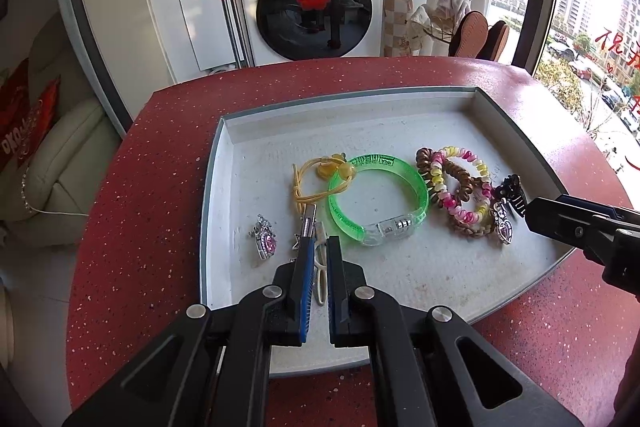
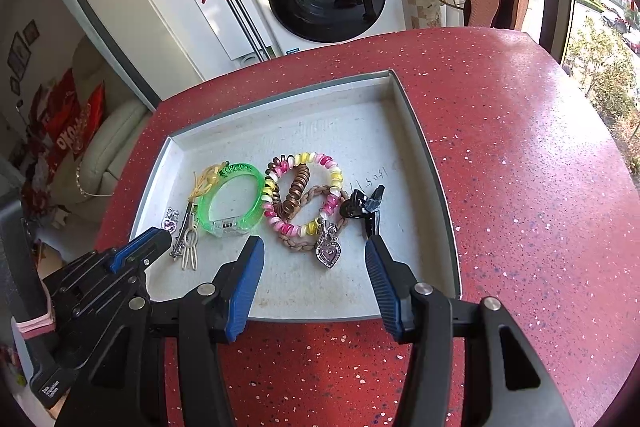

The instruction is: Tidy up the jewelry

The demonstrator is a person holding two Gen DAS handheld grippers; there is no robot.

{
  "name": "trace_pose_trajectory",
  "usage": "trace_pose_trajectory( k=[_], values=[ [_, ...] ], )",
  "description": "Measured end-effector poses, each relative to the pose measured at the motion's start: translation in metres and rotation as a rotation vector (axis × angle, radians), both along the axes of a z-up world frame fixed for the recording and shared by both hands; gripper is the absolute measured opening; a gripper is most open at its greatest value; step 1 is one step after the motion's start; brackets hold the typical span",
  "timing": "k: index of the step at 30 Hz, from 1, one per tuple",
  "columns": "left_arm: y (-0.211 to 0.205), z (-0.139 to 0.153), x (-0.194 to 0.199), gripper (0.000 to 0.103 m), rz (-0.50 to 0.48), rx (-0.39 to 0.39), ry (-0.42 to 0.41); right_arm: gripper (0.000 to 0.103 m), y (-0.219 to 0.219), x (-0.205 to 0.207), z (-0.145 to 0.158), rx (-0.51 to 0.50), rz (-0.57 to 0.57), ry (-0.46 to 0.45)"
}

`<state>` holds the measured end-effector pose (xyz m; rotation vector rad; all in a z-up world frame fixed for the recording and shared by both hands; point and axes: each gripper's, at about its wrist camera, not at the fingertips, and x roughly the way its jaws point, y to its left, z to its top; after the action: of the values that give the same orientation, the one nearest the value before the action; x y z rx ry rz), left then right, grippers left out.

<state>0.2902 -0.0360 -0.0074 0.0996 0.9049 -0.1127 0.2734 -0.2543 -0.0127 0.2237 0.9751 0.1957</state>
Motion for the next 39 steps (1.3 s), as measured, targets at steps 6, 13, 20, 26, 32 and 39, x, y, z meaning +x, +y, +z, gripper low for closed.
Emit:
trace_pose_trajectory(
  k=[6, 13, 20, 26, 32, 39],
  values=[
    [0.003, 0.005, -0.005, 0.023, 0.005, 0.004, -0.009, 0.057, 0.001, -0.004, 0.005, -0.014, 0.004, -0.007],
    [0.007, 0.021, -0.021, 0.103, 0.013, 0.008, -0.092, 0.057, 0.000, -0.007, 0.007, -0.028, 0.005, -0.001],
    [0.009, 0.027, -0.031, 0.103, 0.006, -0.002, -0.082, 0.080, 0.005, -0.024, 0.015, -0.076, 0.007, -0.055],
    [0.016, 0.026, -0.048, 0.103, 0.026, -0.020, -0.071, 0.086, 0.007, -0.047, 0.024, -0.128, -0.003, -0.123],
    [0.022, 0.033, -0.072, 0.103, 0.077, -0.022, -0.120, 0.087, 0.010, -0.072, 0.026, -0.163, -0.017, -0.200],
    [0.027, 0.033, -0.093, 0.103, 0.117, -0.031, -0.137, 0.087, 0.016, -0.100, 0.024, -0.182, -0.027, -0.290]
  ],
)
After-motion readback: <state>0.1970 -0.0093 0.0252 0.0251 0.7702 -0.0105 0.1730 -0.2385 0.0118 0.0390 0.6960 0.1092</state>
